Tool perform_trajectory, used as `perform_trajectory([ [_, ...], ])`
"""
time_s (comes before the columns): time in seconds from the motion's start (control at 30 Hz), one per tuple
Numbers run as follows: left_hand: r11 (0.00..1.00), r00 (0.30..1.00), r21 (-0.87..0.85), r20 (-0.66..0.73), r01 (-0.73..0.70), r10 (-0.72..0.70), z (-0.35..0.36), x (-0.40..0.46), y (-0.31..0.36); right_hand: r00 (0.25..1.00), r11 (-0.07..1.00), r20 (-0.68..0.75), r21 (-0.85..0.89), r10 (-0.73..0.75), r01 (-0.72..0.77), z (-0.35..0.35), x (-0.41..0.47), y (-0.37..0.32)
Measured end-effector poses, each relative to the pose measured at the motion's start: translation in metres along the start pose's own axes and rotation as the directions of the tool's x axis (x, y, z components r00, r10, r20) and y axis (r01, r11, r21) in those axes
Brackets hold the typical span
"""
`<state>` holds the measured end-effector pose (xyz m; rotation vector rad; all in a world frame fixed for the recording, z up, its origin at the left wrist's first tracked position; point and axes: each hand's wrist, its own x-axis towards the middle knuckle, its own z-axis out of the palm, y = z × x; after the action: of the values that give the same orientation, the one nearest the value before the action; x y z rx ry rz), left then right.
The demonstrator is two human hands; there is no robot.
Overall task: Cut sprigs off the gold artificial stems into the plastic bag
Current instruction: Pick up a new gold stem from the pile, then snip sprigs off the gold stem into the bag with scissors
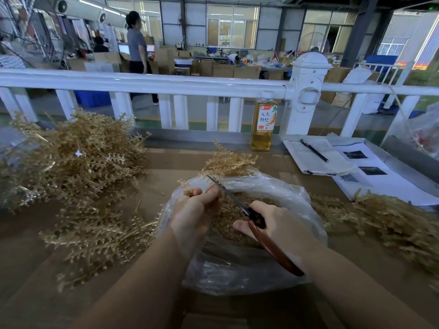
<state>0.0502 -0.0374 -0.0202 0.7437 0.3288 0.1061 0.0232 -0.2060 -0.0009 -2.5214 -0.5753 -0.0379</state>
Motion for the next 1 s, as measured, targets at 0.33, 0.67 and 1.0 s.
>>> perform_trajectory([
  [0.33,0.986,0.986,0.021,0.020,0.165,-0.165,-0.001,0.002,0.000,0.998,0.999,-0.054,-0.032,-0.031,0.029,0.009,-0.004,0.002],
  [0.67,0.978,0.982,0.088,0.006,0.189,-0.191,0.000,-0.005,0.004,0.999,0.999,-0.050,-0.037,-0.022,0.020,0.014,-0.003,0.006],
  [1.0,0.966,0.974,0.163,0.070,0.201,-0.215,-0.001,-0.005,0.001,0.988,0.993,-0.138,-0.107,-0.074,0.059,0.020,-0.007,0.005],
])
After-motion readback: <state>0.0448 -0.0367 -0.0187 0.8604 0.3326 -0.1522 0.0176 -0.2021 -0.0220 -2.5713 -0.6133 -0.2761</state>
